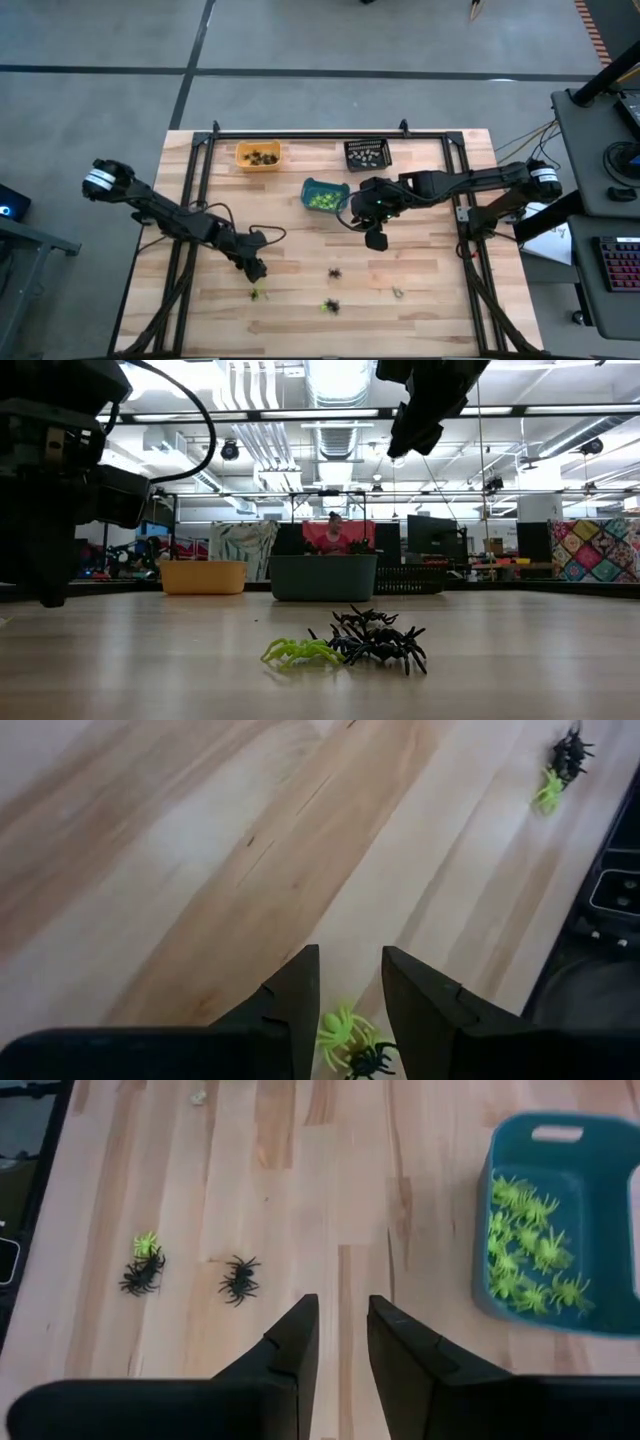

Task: Sort Halloween decoration
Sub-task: Put the black spider toy into the yellow bin

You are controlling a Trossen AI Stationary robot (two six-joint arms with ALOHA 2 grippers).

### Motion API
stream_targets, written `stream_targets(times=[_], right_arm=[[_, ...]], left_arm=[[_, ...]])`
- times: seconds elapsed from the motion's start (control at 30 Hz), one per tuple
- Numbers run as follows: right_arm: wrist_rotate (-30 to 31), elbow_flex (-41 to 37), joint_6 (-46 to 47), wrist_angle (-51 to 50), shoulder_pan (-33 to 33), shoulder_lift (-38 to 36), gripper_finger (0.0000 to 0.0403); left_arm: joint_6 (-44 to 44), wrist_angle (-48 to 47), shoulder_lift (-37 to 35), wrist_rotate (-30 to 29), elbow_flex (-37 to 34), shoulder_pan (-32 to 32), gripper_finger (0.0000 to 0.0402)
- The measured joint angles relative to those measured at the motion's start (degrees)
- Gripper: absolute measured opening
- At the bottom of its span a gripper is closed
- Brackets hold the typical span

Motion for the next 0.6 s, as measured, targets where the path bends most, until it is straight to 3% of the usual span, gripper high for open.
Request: stream_targets(times=[0.3, 0.6], right_arm=[[0.0, -4.7, 2.6, 1.6, 0.4, 0.0, 0.0075], [0.0, -9.8, 5.2, 6.0, 0.3, 0.0, 0.0068]], left_arm=[[-5.8, -2.3, 0.0, -4.5, 1.4, -1.6, 0.0081], [-5.0, -21.5, 1.9, -6.8, 12.6, -3.1, 0.0076]])
